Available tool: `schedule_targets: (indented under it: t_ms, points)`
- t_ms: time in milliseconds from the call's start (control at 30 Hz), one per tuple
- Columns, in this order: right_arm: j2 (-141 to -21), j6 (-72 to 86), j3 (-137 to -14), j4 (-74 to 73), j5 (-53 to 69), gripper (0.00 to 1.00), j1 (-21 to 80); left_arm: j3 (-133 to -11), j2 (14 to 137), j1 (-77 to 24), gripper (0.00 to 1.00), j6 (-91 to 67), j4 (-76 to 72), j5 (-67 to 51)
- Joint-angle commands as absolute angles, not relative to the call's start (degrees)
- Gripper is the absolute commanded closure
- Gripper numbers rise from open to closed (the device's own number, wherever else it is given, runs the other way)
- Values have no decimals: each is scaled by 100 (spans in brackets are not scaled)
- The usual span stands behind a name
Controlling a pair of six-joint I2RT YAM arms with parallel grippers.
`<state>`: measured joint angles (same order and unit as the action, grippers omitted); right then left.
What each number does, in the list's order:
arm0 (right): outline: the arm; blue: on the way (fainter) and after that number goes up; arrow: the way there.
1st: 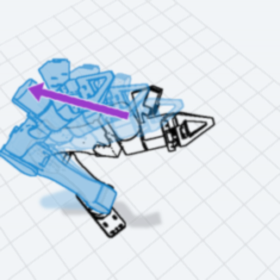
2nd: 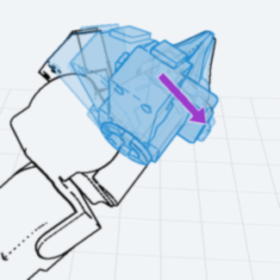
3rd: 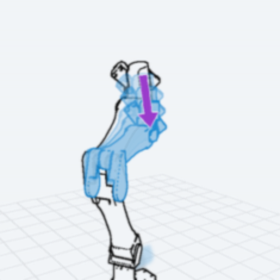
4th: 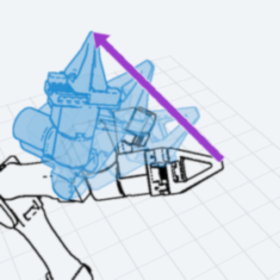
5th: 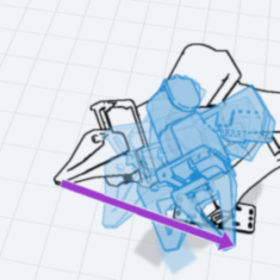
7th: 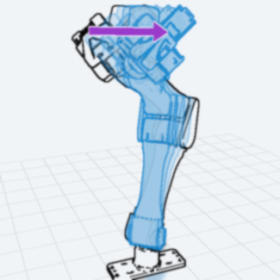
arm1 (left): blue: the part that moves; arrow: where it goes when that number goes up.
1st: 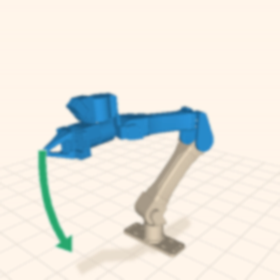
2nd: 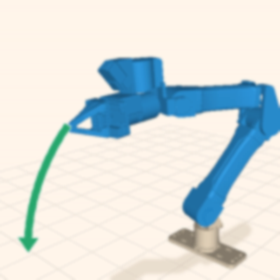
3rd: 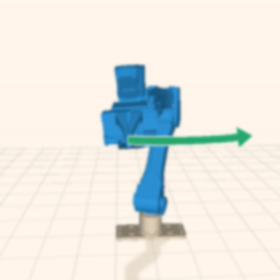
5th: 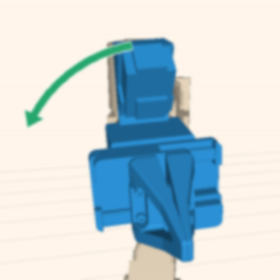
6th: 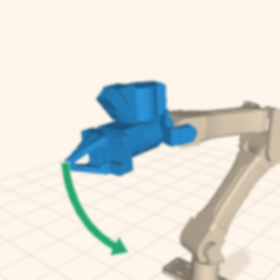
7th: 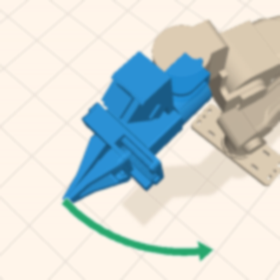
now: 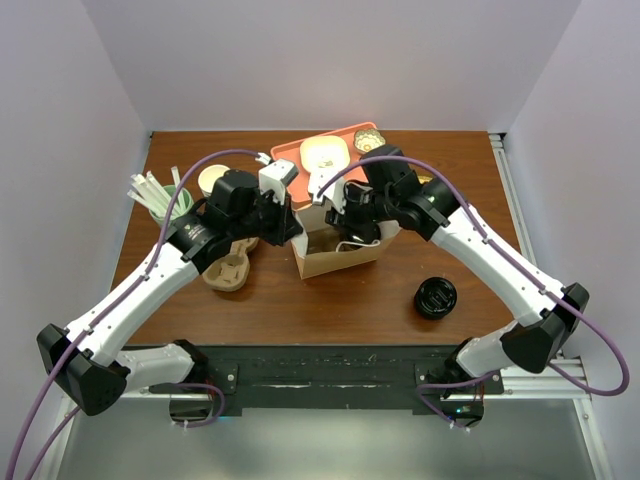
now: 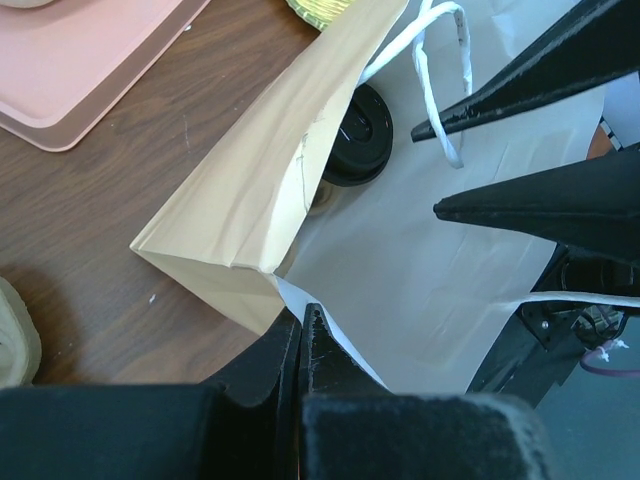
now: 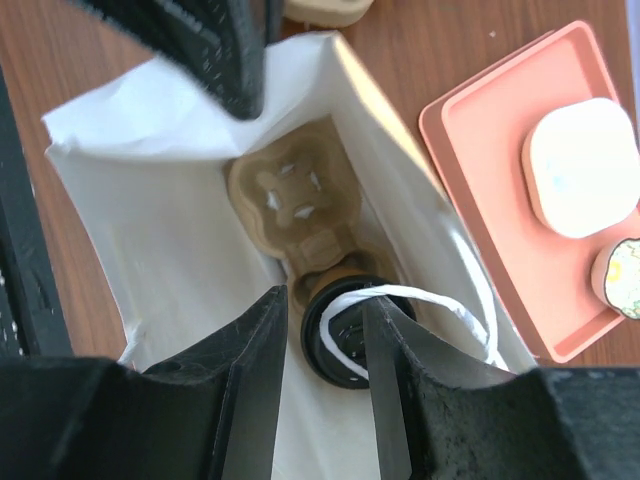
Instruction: Pack the takeout coffee
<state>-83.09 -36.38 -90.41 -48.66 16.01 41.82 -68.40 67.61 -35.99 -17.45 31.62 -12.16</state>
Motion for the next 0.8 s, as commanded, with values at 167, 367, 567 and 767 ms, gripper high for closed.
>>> schedule_targets:
  t_ms: [167, 367, 567, 767]
  points:
    - [-8060, -2418, -9211, -3482, 1915, 57, 4140, -7216, 6847, -3498, 87, -1802, 3217, -1239]
    - [-8121, -1074, -9430, -2708, 1689, 57, 4131, -7374, 6829, -3437, 65, -1775, 3182, -1020]
    - [-7963, -537, -9466, -2259, 1327, 54, 4140, -7506, 6855, -3401, 53, -1740, 3094, -827]
    - [-7937, -176, -9422, -2232, 1204, 46, 4140, -7603, 6855, -3401, 51, -1828, 3024, -694]
